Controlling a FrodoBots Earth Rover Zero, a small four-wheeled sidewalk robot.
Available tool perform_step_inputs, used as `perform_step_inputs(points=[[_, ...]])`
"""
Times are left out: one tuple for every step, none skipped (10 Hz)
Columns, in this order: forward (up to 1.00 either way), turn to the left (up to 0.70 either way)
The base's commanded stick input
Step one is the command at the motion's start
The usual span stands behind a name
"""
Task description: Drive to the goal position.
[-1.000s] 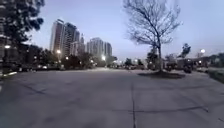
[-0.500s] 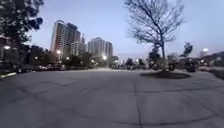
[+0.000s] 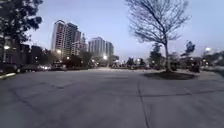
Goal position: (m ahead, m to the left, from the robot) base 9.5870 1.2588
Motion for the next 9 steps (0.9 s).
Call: perform_step_inputs(points=[[0.70,0.00],[0.70,0.00],[0.70,0.00],[0.70,0.00],[0.70,0.00],[0.70,0.00],[0.70,0.00],[0.70,0.00],[0.70,0.00]])
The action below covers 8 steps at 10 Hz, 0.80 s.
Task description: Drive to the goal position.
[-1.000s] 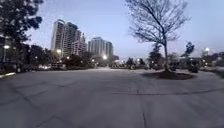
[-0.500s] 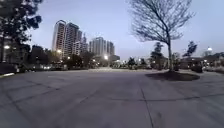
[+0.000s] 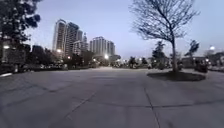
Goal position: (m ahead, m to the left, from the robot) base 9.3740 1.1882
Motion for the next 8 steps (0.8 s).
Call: perform_step_inputs(points=[[0.70,0.00],[0.70,0.00],[0.70,0.00],[0.70,0.00],[0.70,0.00],[0.70,0.00],[0.70,0.00],[0.70,0.00]])
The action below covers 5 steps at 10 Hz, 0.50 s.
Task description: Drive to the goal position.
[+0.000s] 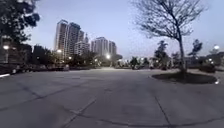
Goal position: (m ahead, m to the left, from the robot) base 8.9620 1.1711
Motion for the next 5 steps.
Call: perform_step_inputs(points=[[0.70,0.00],[0.70,0.00],[0.70,0.00],[0.70,0.00],[0.70,0.00]])
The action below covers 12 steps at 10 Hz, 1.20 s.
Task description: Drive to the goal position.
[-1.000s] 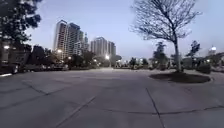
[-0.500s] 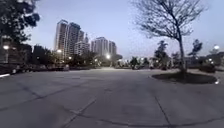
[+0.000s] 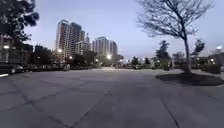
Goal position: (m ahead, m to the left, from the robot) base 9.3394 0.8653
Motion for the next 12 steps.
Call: perform_step_inputs(points=[[0.70,0.00],[0.70,0.00],[0.70,0.00],[0.70,0.00],[0.70,0.00],[0.70,0.00],[0.70,0.00],[0.70,0.00],[0.70,0.00],[0.70,0.00],[0.70,0.00],[0.70,0.00]])
